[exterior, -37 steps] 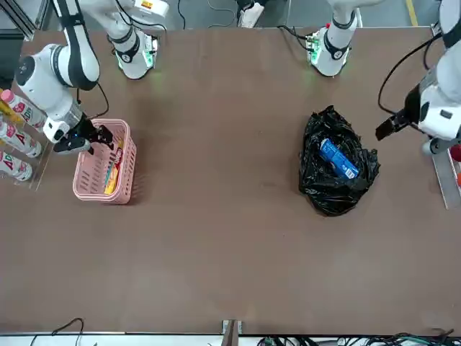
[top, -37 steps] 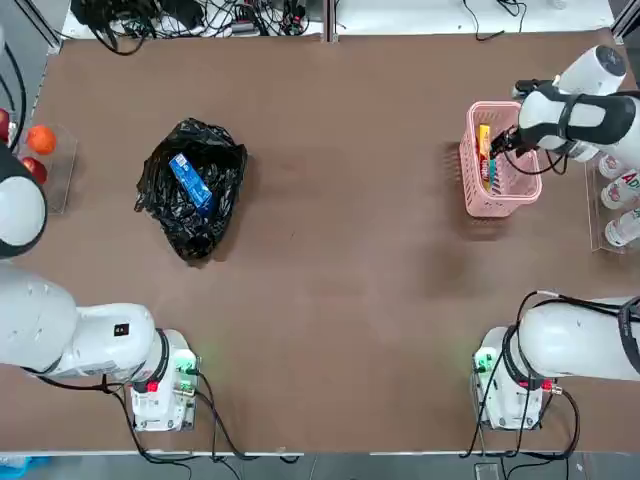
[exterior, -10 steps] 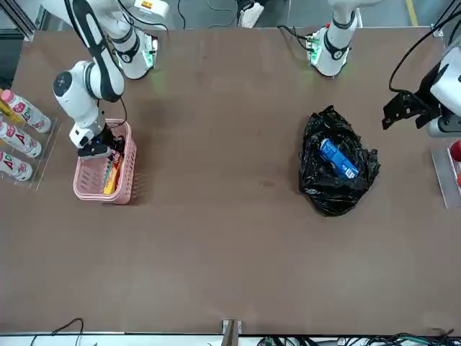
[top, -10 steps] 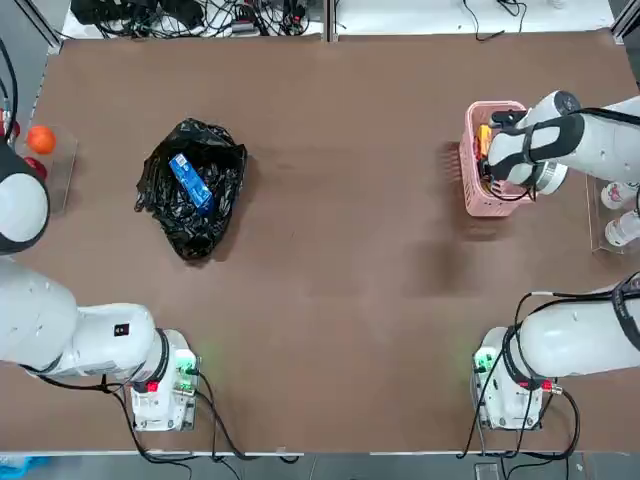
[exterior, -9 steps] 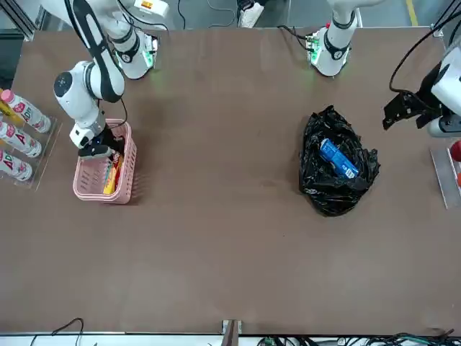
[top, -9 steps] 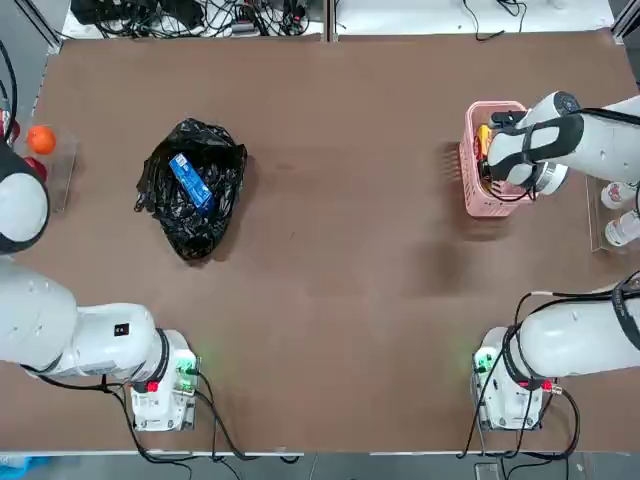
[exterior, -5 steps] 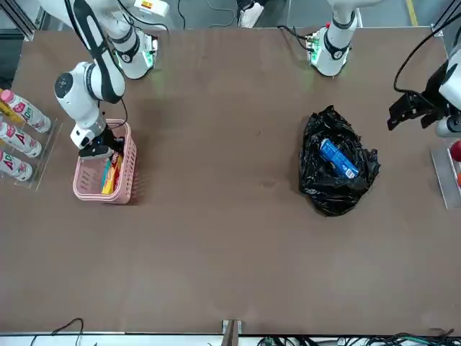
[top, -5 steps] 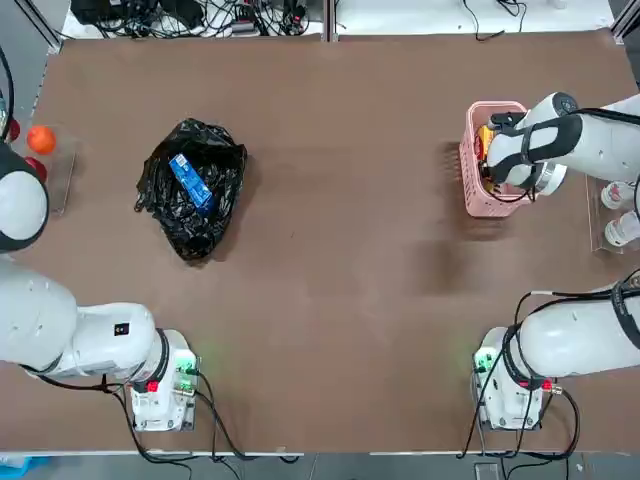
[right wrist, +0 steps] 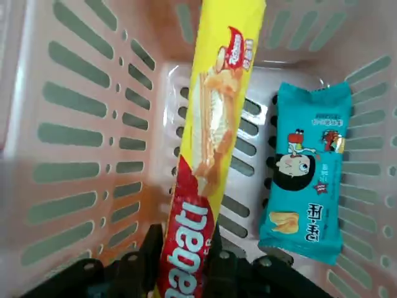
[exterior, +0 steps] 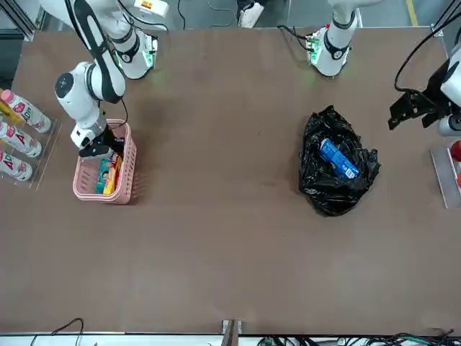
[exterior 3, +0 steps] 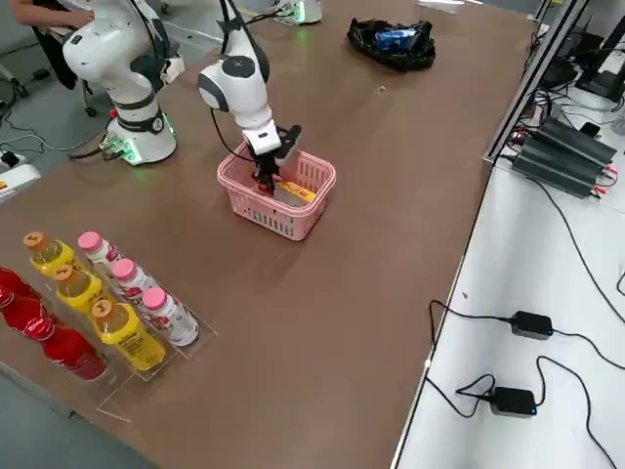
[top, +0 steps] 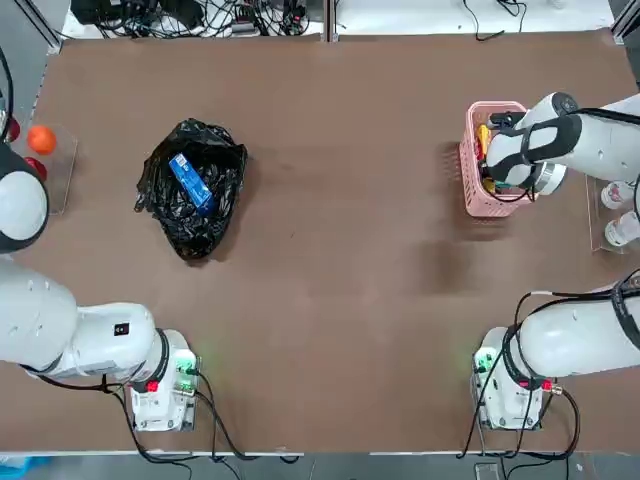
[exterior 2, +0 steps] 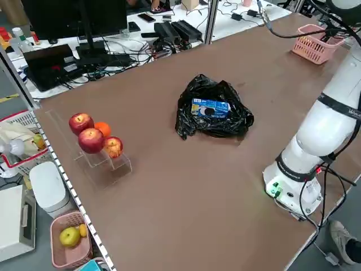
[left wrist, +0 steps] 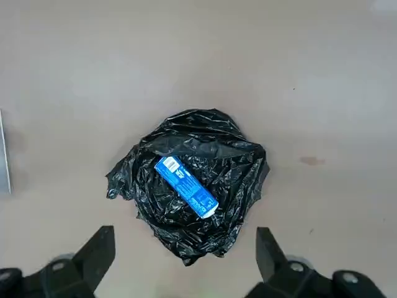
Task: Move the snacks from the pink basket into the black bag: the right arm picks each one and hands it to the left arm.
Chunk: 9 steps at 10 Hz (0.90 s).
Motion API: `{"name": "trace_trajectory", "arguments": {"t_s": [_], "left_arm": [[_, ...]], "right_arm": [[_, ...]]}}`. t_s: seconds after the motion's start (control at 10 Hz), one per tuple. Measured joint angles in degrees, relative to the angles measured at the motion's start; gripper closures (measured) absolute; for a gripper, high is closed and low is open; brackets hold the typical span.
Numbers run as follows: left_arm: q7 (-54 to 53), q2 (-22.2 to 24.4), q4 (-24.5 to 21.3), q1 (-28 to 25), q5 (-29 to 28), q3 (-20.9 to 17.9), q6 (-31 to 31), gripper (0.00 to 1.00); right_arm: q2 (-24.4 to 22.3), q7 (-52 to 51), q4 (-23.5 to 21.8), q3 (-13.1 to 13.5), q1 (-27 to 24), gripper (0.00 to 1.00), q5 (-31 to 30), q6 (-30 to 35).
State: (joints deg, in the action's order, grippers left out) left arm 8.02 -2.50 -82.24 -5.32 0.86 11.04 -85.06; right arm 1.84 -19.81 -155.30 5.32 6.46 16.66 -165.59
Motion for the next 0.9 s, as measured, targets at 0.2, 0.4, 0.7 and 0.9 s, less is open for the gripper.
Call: {"name": "trace_trajectory", "arguments": {"t_s": [0.2,0.4,0.7,0.9], "left_arm": [[0.00,-0.01,0.01,-0.05,0.00,-0.03,0.00,0.00],[0.00,-0.07,0.01,-0.24,0.00,-0.10,0.00,0.00],[0.00,-0.09,0.02,-0.26,0.00,-0.15,0.00,0.00],[0.00,-0.21,0.02,-0.26,0.00,-0.17,0.00,0.00]], "right_arm": [[0.00,-0.06,0.13,0.00,0.09,0.68,0.00,0.00],[0.01,-1.03,0.43,0.01,0.16,0.69,0.00,0.06],[0.01,-4.01,1.93,0.49,-0.19,0.69,0.00,2.91],[0.00,-7.33,5.76,0.64,-2.39,0.69,0.00,10.33]]}}
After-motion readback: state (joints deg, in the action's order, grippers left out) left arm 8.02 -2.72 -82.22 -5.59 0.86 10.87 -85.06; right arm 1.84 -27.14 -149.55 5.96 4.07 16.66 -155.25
